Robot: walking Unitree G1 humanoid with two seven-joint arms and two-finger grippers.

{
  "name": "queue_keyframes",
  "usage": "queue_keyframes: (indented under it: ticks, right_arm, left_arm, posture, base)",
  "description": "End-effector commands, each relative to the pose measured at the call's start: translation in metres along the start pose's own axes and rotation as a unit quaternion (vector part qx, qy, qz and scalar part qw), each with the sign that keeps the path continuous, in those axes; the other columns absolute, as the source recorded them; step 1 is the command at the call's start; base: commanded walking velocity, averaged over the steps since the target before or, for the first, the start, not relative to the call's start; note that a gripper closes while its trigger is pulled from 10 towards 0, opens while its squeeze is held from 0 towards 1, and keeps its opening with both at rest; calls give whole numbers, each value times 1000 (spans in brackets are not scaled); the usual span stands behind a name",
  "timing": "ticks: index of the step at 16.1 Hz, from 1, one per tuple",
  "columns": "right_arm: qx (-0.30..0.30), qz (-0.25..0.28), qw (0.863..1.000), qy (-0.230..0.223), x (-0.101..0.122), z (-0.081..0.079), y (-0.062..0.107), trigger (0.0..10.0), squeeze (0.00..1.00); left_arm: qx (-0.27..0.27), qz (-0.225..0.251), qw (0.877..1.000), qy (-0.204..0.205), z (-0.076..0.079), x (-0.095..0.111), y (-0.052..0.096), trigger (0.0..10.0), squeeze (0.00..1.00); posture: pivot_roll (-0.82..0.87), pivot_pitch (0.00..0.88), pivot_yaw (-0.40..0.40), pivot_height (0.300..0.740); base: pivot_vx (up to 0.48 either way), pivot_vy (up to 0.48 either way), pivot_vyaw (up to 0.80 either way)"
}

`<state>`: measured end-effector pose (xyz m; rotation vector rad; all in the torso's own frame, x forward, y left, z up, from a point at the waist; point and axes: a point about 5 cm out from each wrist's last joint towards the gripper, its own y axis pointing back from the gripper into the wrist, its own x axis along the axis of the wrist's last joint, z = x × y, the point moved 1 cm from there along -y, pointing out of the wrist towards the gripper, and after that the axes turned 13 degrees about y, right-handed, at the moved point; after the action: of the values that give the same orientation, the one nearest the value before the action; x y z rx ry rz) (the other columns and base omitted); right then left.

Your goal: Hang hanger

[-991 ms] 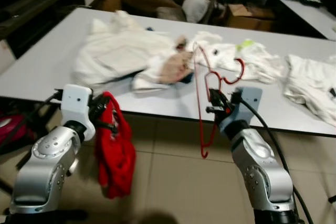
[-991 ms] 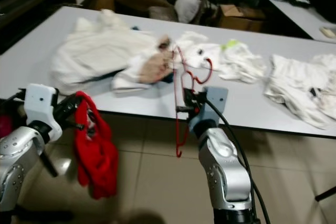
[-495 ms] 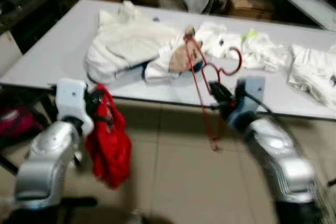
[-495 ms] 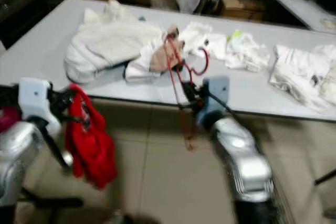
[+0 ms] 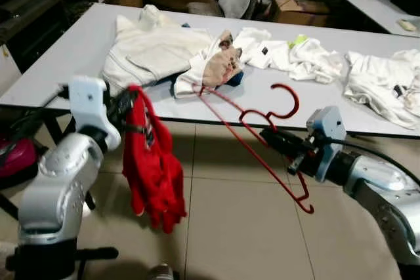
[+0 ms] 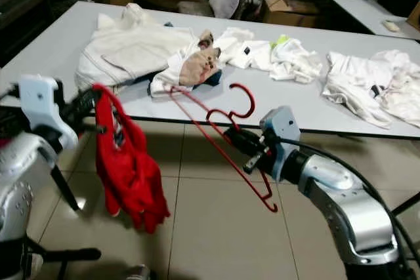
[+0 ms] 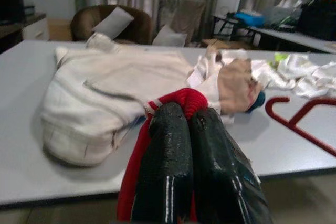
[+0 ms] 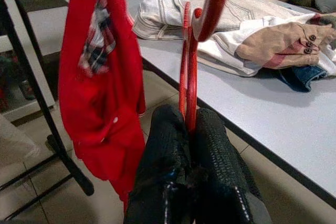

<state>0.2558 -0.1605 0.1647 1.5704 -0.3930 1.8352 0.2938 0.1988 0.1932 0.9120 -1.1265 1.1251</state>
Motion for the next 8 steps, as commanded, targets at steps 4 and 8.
queue_keyframes:
  ticks: [4, 8]
  right_arm:
    - [79, -8, 997, 13, 11, 1, 27, 10000, 0]
    - [144, 17, 989, -8, 24, -5, 41, 10000, 0]
  left_arm:
    - [-14, 38, 999, -9, 0, 26, -19, 10000, 0]
    - [-30, 68, 997, -33, -1, 54, -37, 10000, 0]
  posture:
    - [7, 0, -73, 740]
    - [5, 0, -79, 740]
  base:
    - [444, 0, 0]
    - [480, 0, 0]
